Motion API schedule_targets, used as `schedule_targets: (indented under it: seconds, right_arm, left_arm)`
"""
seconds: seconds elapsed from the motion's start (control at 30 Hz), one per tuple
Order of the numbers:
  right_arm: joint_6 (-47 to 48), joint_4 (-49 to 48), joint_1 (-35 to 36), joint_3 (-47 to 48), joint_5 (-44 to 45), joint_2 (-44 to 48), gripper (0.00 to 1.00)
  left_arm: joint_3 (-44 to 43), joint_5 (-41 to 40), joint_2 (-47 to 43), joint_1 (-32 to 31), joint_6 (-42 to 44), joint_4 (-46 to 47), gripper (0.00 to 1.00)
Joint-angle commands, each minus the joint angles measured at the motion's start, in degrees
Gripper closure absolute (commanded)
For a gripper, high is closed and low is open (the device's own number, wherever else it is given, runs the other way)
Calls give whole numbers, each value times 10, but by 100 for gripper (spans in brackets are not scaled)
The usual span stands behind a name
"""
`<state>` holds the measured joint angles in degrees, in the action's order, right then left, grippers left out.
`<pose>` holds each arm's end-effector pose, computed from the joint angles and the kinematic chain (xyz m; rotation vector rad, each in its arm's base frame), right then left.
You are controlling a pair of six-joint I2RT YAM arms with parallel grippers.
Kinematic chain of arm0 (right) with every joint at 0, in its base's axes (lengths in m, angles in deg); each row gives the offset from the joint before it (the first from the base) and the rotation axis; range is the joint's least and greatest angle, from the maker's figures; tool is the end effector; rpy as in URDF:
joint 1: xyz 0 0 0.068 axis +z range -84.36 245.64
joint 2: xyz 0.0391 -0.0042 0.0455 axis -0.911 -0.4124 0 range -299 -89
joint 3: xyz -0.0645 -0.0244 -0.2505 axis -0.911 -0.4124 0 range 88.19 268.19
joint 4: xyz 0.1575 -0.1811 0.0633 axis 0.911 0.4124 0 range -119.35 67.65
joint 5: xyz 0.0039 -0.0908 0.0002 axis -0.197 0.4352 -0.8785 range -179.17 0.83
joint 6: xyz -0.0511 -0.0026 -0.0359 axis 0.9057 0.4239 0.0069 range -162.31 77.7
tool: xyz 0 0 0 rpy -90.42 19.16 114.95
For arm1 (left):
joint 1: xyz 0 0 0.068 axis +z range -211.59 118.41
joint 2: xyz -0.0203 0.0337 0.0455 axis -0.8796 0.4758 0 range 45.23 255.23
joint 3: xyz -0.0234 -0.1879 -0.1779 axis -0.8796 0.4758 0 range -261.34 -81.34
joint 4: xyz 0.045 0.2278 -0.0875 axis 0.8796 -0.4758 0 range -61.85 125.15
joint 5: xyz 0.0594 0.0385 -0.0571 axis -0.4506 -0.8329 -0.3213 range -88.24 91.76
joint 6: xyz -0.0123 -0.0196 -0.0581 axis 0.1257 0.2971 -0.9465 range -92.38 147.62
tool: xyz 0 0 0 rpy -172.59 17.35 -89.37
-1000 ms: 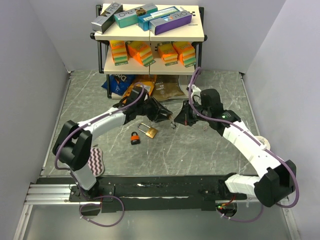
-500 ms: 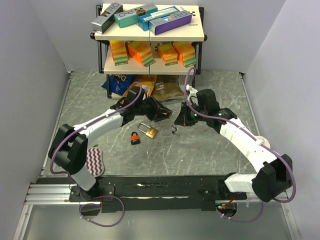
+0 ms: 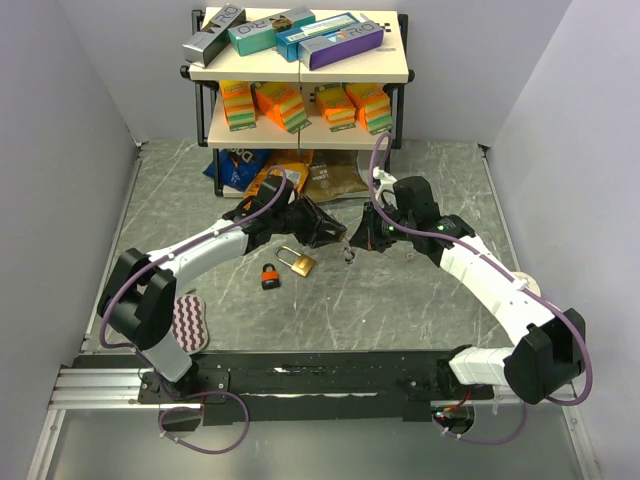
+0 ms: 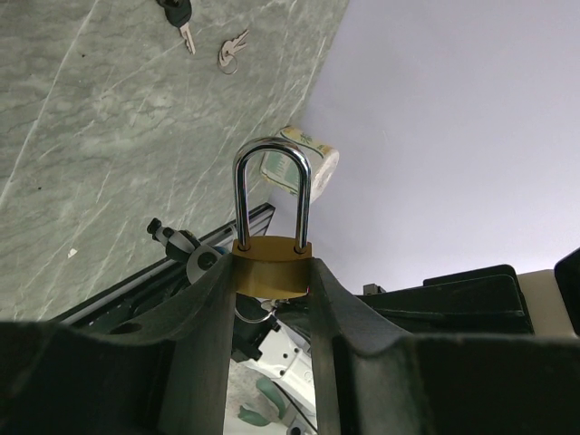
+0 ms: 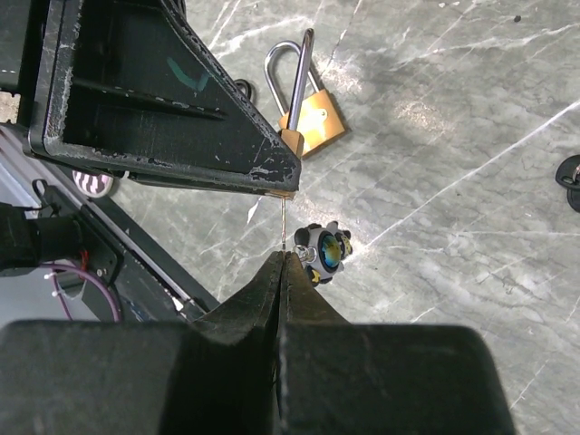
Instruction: Unlock with the key
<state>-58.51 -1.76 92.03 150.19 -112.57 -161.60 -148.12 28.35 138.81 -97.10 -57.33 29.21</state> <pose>0.2383 0.1393 0.2964 -0.4347 2.2714 0.8499 0.2861 -0.2303 0.2500 -0.7800 2.4937 -1.5319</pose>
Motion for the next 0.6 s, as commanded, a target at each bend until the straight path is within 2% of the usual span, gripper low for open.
schedule_targets:
  seconds: [0.0, 0.57]
  right_arm:
    - [10, -11, 2, 29, 6, -3, 100]
    - [7, -17, 2, 30, -13, -15, 100]
  left_arm:
    - [-22, 0, -24, -3, -6, -1, 99]
    - [-34, 5, -12, -9, 0, -1, 99]
